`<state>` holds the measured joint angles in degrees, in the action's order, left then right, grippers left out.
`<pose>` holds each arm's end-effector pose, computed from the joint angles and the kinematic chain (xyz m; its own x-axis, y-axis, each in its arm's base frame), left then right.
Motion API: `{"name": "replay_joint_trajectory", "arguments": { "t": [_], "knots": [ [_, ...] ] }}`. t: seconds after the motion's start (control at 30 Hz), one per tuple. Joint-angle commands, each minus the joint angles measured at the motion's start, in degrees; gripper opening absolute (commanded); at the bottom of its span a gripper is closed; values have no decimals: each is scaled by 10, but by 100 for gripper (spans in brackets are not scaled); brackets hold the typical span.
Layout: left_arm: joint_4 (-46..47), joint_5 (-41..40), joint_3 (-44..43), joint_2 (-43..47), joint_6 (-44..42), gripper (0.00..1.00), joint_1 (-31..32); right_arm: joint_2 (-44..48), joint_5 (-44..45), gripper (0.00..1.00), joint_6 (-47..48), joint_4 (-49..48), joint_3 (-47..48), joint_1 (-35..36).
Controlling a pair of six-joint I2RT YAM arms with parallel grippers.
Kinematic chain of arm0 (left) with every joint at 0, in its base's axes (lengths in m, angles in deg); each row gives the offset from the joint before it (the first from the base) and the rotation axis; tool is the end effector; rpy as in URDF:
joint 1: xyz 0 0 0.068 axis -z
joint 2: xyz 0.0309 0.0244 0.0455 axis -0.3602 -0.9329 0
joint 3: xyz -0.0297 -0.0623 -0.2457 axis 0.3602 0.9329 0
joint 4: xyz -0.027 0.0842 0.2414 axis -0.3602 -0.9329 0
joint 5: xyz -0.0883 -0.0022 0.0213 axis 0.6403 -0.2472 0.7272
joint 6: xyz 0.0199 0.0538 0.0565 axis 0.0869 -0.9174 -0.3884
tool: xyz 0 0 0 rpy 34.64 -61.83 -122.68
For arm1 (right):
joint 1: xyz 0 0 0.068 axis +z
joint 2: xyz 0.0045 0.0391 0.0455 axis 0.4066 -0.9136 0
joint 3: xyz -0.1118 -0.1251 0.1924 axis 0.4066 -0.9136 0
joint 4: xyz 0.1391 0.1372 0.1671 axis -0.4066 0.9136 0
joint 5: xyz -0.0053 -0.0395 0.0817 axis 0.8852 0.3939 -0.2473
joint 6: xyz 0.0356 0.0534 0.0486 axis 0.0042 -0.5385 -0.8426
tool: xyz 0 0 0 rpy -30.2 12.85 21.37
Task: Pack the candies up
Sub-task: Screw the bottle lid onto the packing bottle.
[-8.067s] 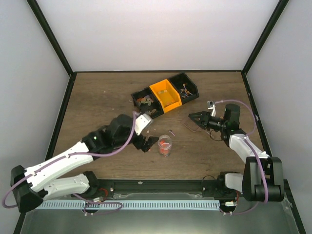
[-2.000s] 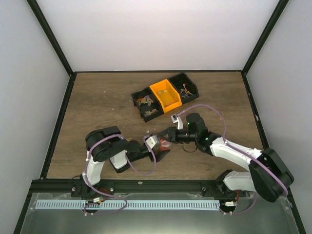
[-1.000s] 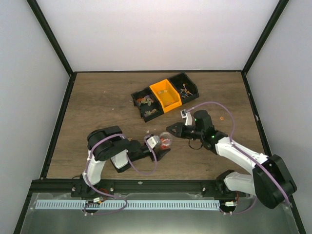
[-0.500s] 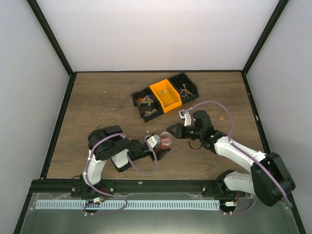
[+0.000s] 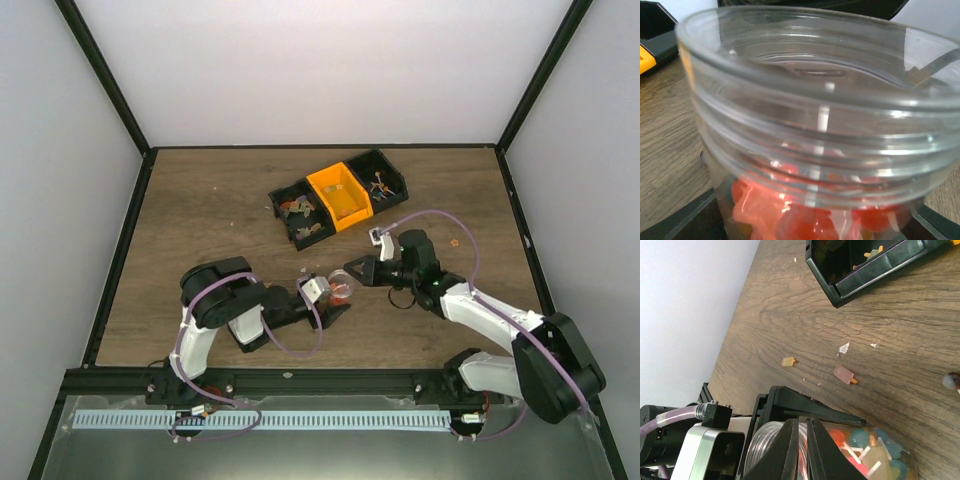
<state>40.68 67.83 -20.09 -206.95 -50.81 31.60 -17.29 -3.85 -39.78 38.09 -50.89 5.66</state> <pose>0.1714 -0.2495 0.0603 -0.1633 0.1016 -0.9813 0.8953 0.4331 -0.1041 0.2139 0.1657 0.1678 -0.8486 0.0927 -0.5209 -0.3951 0.5436 0.7405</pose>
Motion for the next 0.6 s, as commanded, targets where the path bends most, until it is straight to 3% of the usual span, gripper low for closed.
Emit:
{"name": "replay_joint_trajectory", "arguments": {
  "t": [0.0, 0.57],
  "knots": [
    [57, -11, 1, -24, 14, 74, -10, 11, -22, 6, 9, 15, -21, 1],
    [43, -14, -15, -30, 19, 74, -17, 89, -45, 2, -28, 25, -103, 1]
  ]
}}
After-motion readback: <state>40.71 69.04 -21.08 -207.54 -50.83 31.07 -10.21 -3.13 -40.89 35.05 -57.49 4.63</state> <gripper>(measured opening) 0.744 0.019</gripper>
